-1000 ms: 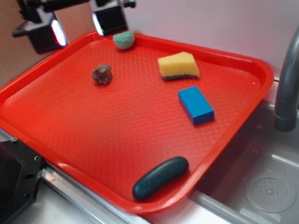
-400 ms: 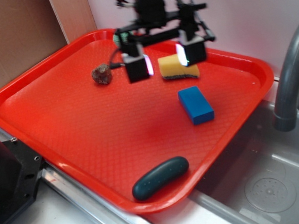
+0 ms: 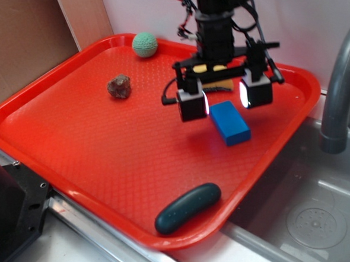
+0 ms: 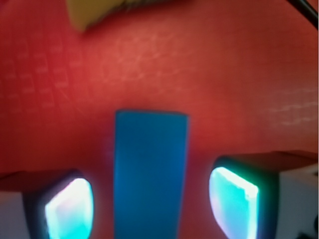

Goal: Grab the blue block.

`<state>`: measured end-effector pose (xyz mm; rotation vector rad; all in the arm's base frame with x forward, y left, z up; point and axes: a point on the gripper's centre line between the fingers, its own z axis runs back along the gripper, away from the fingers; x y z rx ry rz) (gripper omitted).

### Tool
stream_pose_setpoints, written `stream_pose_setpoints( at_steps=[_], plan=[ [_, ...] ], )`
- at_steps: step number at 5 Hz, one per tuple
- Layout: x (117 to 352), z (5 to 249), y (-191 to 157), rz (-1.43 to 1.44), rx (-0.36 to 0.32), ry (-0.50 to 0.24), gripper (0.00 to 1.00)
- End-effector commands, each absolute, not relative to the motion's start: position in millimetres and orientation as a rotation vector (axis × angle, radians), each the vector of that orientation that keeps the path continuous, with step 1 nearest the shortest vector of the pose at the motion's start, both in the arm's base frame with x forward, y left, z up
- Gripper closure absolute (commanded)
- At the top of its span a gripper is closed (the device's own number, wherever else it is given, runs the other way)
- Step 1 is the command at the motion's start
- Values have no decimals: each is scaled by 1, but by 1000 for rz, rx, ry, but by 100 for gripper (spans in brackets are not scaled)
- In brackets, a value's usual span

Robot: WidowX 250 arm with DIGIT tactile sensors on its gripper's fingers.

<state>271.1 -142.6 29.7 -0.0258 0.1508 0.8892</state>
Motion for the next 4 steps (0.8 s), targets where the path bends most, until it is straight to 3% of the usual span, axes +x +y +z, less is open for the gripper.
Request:
stream_pose_setpoints(
  at_steps=[1, 2, 3, 4],
  plan=[
    [278, 15, -148, 897, 44, 35, 35],
    [274, 15, -147, 901, 44, 38, 100],
    [273, 16, -141, 934, 47, 44, 100],
    [268, 47, -126, 870, 67, -4, 100]
  ],
)
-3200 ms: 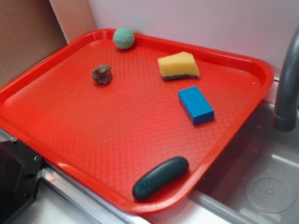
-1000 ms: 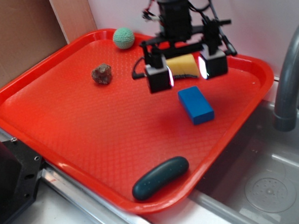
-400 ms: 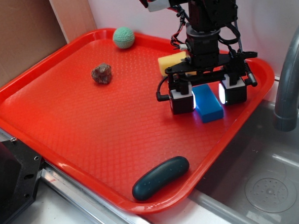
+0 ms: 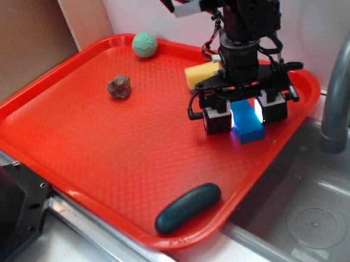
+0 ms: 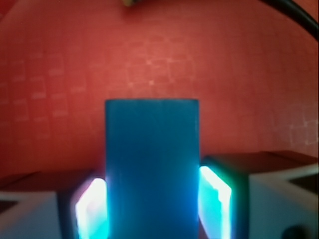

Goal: Grab the blue block.

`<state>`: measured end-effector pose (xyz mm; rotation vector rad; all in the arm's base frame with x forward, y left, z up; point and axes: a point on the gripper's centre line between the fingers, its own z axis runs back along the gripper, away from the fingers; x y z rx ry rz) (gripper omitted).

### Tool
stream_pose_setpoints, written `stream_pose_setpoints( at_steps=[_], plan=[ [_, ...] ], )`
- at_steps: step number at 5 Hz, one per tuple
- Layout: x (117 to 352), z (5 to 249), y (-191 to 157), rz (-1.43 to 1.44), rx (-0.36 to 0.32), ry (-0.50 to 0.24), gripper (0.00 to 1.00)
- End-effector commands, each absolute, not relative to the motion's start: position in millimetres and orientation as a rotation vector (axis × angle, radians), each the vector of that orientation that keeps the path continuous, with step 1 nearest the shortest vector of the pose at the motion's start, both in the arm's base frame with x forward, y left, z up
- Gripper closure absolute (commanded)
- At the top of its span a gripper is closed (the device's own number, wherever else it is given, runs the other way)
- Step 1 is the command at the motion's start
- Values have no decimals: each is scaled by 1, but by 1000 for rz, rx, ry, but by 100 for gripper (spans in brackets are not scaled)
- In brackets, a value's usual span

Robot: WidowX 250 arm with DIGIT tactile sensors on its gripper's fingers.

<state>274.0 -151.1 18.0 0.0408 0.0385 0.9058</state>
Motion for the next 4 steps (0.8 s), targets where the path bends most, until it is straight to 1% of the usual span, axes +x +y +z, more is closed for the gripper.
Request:
stream_pose_setpoints(
  at_steps=[1, 2, 3, 4],
  plan=[
    [263, 88, -111, 619, -21, 90, 100],
    [252, 120, -92, 361, -142, 125, 100],
    [235, 150, -83, 104, -174, 84, 100],
    [210, 187, -66, 99, -147, -50, 100]
  ],
)
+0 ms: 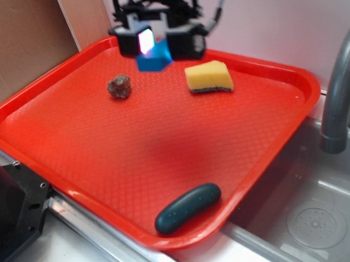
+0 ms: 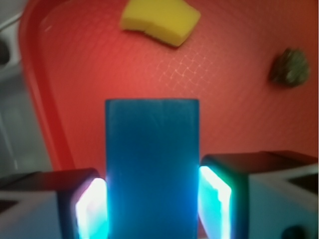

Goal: Grab the blue block.

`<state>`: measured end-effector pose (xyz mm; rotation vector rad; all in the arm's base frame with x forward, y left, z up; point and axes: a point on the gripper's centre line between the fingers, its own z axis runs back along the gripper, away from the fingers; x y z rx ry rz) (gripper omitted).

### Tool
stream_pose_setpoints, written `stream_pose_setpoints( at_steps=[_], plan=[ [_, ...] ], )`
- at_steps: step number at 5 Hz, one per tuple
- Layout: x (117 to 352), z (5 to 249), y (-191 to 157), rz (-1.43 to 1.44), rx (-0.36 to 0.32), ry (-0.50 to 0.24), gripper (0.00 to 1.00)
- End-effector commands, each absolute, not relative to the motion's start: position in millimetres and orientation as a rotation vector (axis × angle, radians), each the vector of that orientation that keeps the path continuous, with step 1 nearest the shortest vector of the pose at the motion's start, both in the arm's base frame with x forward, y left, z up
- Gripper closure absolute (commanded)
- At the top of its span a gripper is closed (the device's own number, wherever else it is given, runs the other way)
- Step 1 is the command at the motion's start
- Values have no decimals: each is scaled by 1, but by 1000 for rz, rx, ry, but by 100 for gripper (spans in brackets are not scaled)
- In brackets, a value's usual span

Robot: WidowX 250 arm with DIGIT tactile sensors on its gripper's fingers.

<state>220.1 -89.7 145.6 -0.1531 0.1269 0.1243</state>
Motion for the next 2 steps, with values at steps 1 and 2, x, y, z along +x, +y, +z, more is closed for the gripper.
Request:
stream_pose_setpoints(
  at_steps=[1, 2],
  plan=[
    [195, 201, -53, 149, -167, -122, 100],
    [194, 199, -48, 229, -162, -111, 100]
  ],
)
